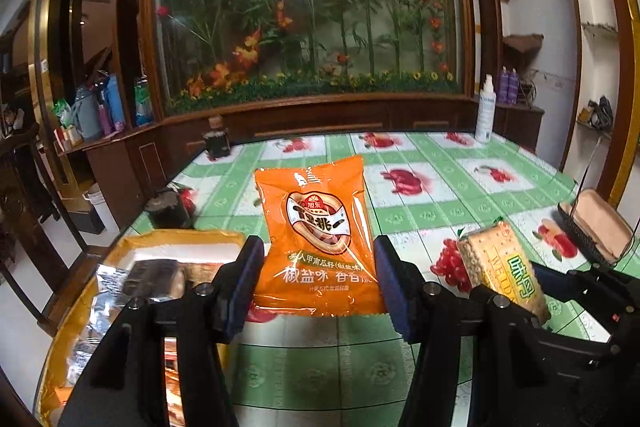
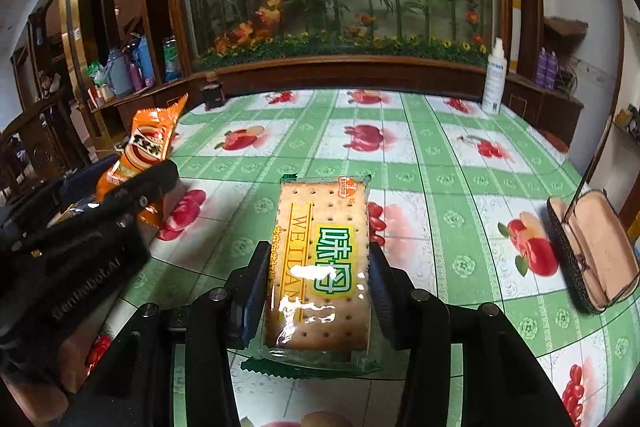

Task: Organize snacks
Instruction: 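Carry the orange biscuit pack and cracker pack over the white tray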

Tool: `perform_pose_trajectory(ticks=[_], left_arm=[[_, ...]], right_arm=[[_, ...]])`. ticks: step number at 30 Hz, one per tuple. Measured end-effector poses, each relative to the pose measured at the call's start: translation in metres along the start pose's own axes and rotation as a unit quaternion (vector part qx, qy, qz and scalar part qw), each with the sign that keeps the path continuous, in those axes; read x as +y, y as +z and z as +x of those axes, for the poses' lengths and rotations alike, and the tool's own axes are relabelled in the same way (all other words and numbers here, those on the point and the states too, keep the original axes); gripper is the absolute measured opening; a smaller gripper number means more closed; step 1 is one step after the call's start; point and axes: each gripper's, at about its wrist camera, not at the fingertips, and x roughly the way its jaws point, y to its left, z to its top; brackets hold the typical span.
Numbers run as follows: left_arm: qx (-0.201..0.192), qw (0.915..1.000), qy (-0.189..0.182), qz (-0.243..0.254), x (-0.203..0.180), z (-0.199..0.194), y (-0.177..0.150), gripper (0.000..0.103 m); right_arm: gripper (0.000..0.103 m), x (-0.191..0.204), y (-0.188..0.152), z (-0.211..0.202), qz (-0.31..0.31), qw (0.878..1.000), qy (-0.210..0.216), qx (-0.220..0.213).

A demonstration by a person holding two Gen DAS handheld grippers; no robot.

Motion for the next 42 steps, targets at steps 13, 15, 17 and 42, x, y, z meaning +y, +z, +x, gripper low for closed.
perform_pose_trajectory(ticks=[13, 15, 17, 42], left_arm=[[-0.002, 0.9951, 0.026, -0.096, 0.105, -0.057, -0.012, 0.056], [0.012, 0.9932, 0.024, -0.114, 0.125, -0.059, -0.020, 0.056], [0.028, 0.9909, 0.037, -0.126, 0.145, -0.058, -0.032, 0.056], [0.085, 0.9733, 0.064, -0.204, 0.213, -0.033, -0.090, 0.054]], right_arm=[[0.051, 0.084, -0.005, -0.009, -0.035, 0.995, 0.093, 0.000], [0.051, 0.101, -0.008, -0.008, -0.046, 0.993, 0.110, 0.007], [0.051, 0.123, -0.011, -0.006, -0.062, 0.990, 0.124, 0.014], [0.051, 0.197, -0.008, 0.062, -0.070, 0.976, 0.187, 0.084]])
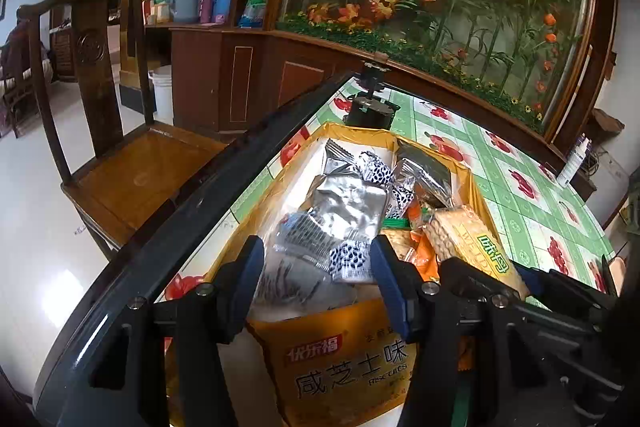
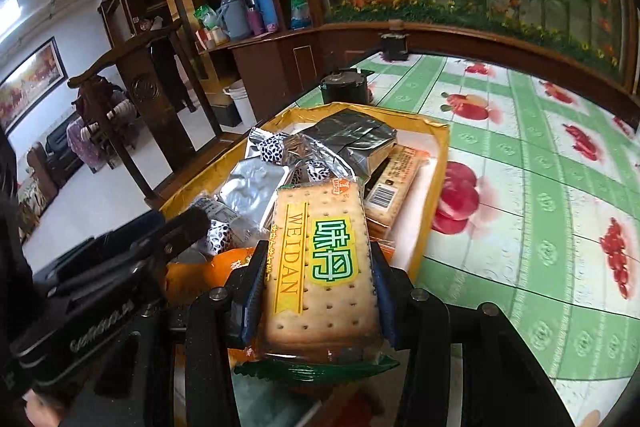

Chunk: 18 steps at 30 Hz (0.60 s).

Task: Organize snacks
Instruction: 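Carry the orange biscuit pack and cracker pack over the white tray, then lower both packs into the tray and open both grippers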

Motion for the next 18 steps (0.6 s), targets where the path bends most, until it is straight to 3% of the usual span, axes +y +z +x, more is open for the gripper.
perform_pose_trajectory(ticks=[6, 10, 12, 18], left_arm=[[-0.012, 0.9997, 0.020, 0.011, -0.004, -0.004, -0.001, 0.057], [-0.012, 0.9997, 0.019, 0.011, -0.003, -0.004, 0.000, 0.064], [-0.019, 0.9995, 0.022, 0.016, -0.006, -0.007, -0.001, 0.065], [-0.040, 0.9983, 0.029, 0.030, -0.010, -0.013, -0.002, 0.071]], right_arm=[[0.051, -0.004, -0.002, 0.001, 0.002, 1.000, 0.013, -0.007], [0.052, -0.007, -0.004, -0.005, -0.005, 1.000, 0.027, -0.015], [0.058, -0.009, -0.003, -0.010, -0.005, 0.999, 0.026, -0.021], [0.064, -0.013, -0.001, -0.029, -0.003, 0.998, 0.035, -0.046]])
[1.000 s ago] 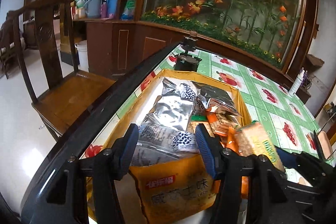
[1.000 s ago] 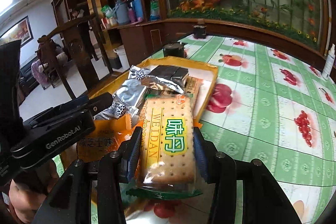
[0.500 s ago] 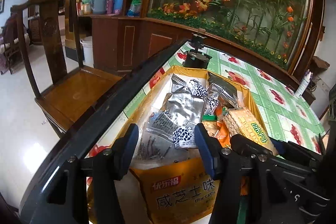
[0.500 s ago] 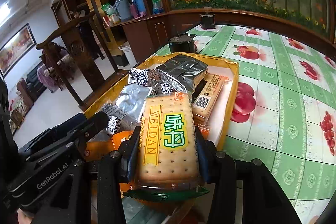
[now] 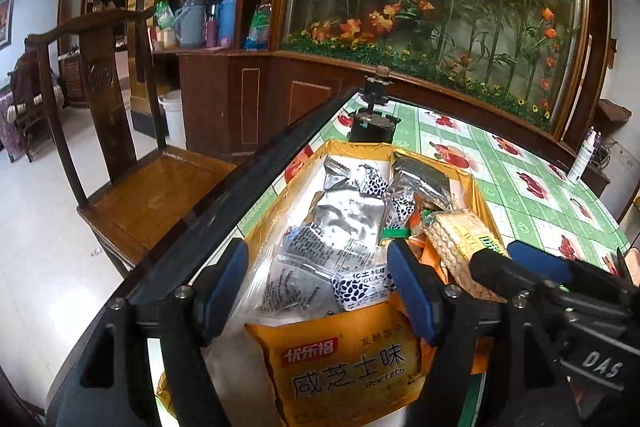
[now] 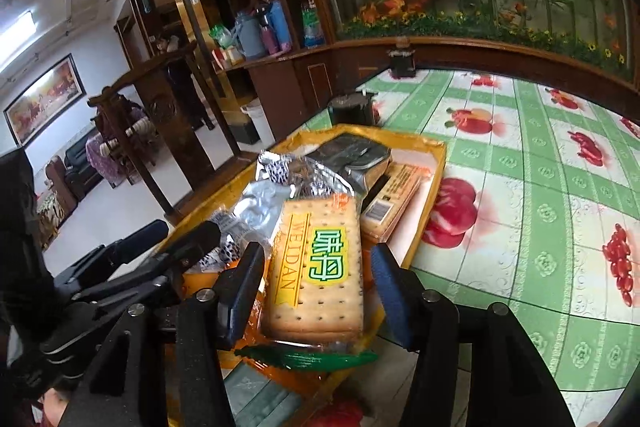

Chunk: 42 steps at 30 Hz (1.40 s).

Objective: Organize snacks

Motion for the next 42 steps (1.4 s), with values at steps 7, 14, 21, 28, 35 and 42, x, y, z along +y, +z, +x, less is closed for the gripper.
perform_pose_trajectory(ticks=[7, 14, 21, 28, 35, 42], left_arm=[[-0.041, 0.9991, 0.009, 0.010, -0.004, -0.015, 0.000, 0.082], [-0.090, 0.9949, 0.016, 0.044, -0.022, -0.034, -0.004, 0.099], [-0.090, 0.9933, 0.056, 0.047, -0.028, -0.043, -0.006, 0.103], [-0.048, 0.9983, 0.034, 0.002, -0.010, -0.038, -0.005, 0.103], [-0.047, 0.9969, 0.062, 0.009, -0.014, -0.040, -0.005, 0.103], [-0.070, 0.9930, 0.094, 0.012, -0.021, -0.046, -0.004, 0.103]], right_arm=[[0.075, -0.013, 0.008, -0.025, 0.025, 0.999, -0.018, -0.033], [0.084, -0.020, 0.000, -0.050, 0.036, 0.997, -0.038, -0.050], [0.097, -0.027, -0.017, -0.086, 0.045, 0.993, -0.070, -0.088], [0.103, -0.037, -0.034, -0.097, 0.059, 0.994, -0.062, -0.066], [0.103, -0.024, -0.039, -0.099, 0.033, 0.995, -0.067, -0.063], [0.103, -0.020, -0.041, -0.099, 0.026, 0.996, -0.065, -0.060]])
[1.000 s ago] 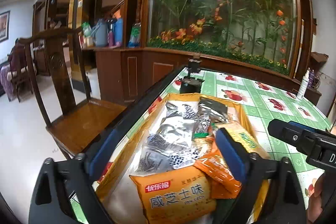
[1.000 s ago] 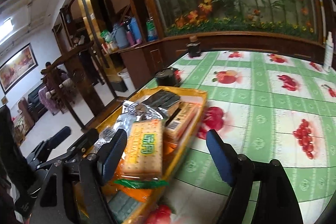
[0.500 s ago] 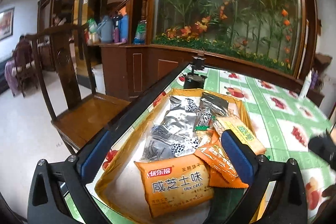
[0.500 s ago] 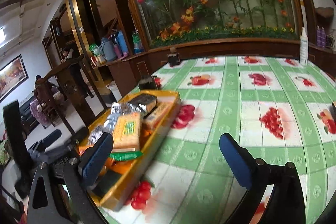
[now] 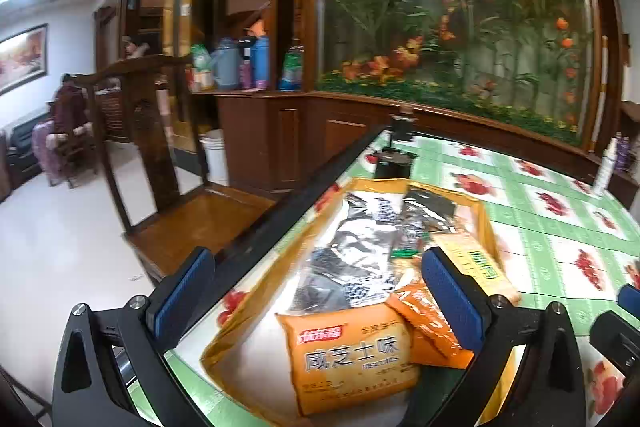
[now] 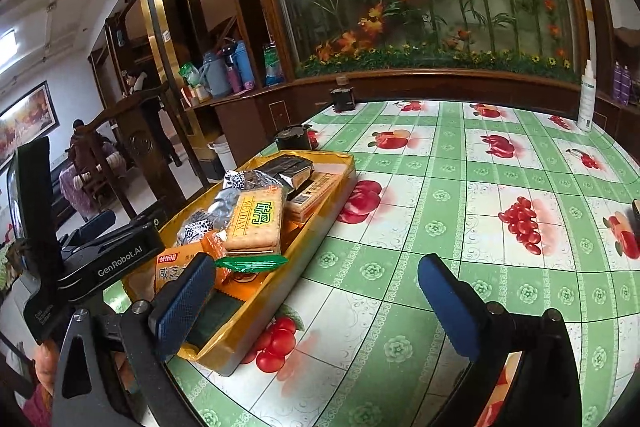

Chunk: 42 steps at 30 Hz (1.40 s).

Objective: Organize snacks

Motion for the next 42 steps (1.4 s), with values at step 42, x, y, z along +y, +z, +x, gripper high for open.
perform_pose_trajectory(ticks=[42], left_arm=[[0.033, 0.9976, 0.044, 0.041, -0.002, 0.017, -0.004, 0.103]], right_arm=[[0.103, 0.042, -0.015, 0.004, -0.095, 0.995, -0.008, 0.020]])
